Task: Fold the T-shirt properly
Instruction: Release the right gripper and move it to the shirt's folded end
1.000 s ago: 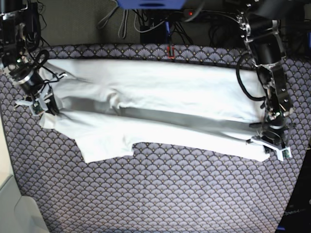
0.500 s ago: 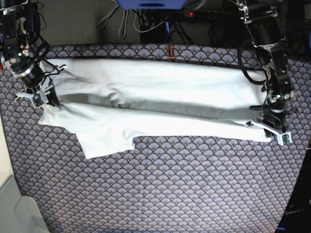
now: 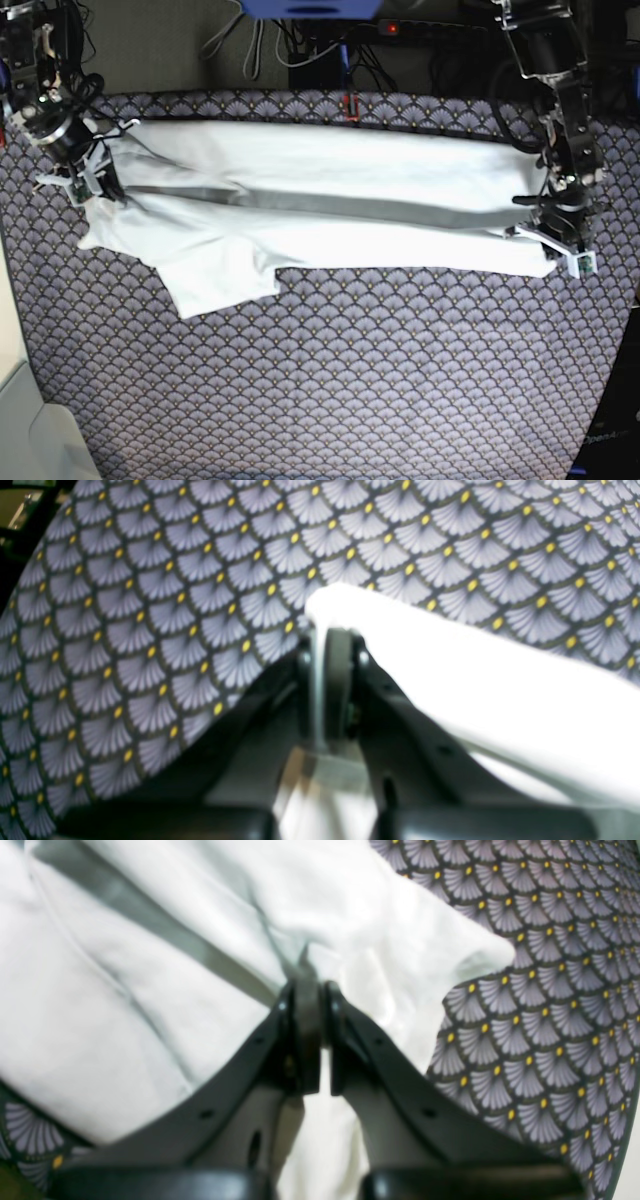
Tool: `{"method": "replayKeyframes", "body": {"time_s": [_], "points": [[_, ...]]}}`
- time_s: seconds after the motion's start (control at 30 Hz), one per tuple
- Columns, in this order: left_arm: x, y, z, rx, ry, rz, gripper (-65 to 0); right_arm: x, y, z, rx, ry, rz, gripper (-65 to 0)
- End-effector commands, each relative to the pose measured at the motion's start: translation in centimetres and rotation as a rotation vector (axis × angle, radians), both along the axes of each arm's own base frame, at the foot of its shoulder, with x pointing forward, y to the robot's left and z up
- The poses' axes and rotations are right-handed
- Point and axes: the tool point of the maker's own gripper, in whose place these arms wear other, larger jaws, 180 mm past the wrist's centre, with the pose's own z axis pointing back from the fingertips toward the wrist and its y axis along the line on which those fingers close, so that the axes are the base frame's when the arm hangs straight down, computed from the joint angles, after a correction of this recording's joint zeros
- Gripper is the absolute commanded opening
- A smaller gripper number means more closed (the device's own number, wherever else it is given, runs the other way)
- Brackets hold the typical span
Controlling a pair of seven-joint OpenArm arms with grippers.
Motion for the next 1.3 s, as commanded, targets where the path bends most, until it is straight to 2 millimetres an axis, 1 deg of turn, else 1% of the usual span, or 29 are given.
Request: {"method": "replayKeyframes", "body": {"time_s": [0.0, 0.13, 0.2, 0.23, 0.33, 0.4, 0.47, 0.57, 0.63, 0.73, 0.8, 0.83, 0.93, 1.03, 1.07, 1.1, 1.2, 1.27], "points": [[0.9, 1.0, 1.8, 0.035, -0.051, 0.007, -64.2, 0.5, -0.6, 1.0, -0.009, -0.031, 0.002, -65.0], [-0.1, 1.0, 1.0, 0.037, -0.025, 0.007, -64.0, 0.4, -0.7, 0.9, -0.013, -0.026, 0.001, -65.0], [-0.3, 1.0, 0.8, 0.037, -0.019, 0.007, -62.2, 0.6, -0.7, 1.0, -0.014, -0.028, -0.001, -65.0], [-0.4, 1.0, 0.6, 0.036, -0.014, 0.007, -59.3, 0.6, -0.7, 1.0, -0.014, -0.028, -0.001, -65.0], [-1.1, 0.9, -0.1, 0.025, 0.035, 0.008, -46.5, 0.6, -0.6, 1.0, -0.012, -0.029, -0.001, -63.9], [-1.7, 0.8, -0.9, 0.009, 0.088, 0.012, -39.6, 0.5, -0.6, 0.9, -0.011, -0.025, -0.002, -60.4], [-1.9, 0.8, -1.3, -0.001, 0.123, 0.015, -35.1, 0.4, -0.6, 0.9, -0.011, -0.023, -0.002, -54.9], [-2.1, 0.7, -1.4, -0.006, 0.137, 0.016, -34.3, 0.4, -0.6, 0.8, -0.011, -0.022, -0.002, -45.4], [-2.1, 0.7, -1.5, -0.006, 0.14, 0.016, -34.3, 0.4, -0.6, 0.9, -0.011, -0.024, -0.002, -40.6], [-2.3, 0.7, -1.6, -0.007, 0.145, 0.014, -34.3, 0.4, -0.9, 1.2, -0.014, -0.03, -0.007, -36.4], [-2.4, 0.7, -1.7, -0.007, 0.15, 0.015, -34.3, 0.1, -2.1, 1.5, -0.024, -0.039, -0.037, -35.7], [-2.4, 0.7, -1.7, -0.007, 0.15, 0.015, -34.3, 0.2, -2.6, 2.0, -0.029, -0.053, -0.049, -35.7], [-2.5, 0.7, -1.8, -0.007, 0.151, 0.015, -34.3, 0.7, -3.3, 3.6, 0.001, -0.092, -0.086, -35.7], [-2.2, 0.6, -0.6, 0.009, 0.121, 0.006, -34.0, 1.4, -4.8, 5.5, 0.041, -0.142, -0.14, -35.6], [-2.4, 0.5, -0.2, 0.018, 0.114, 0.001, -34.0, 1.4, -5.1, 5.8, 0.042, -0.151, -0.15, -35.6], [-2.4, 0.3, 0.3, 0.028, 0.103, -0.009, -33.8, 1.4, -5.3, 5.9, 0.04, -0.153, -0.154, -35.6], [-2.2, -0.1, 1.8, 0.044, 0.065, -0.022, -33.8, 2.0, -4.8, 6.6, 0.042, -0.177, -0.139, -35.6], [-2.4, -0.2, 1.8, 0.042, 0.081, -0.023, -33.8, 2.5, -3.7, 8.0, 0.043, -0.213, -0.106, -35.6]]}}
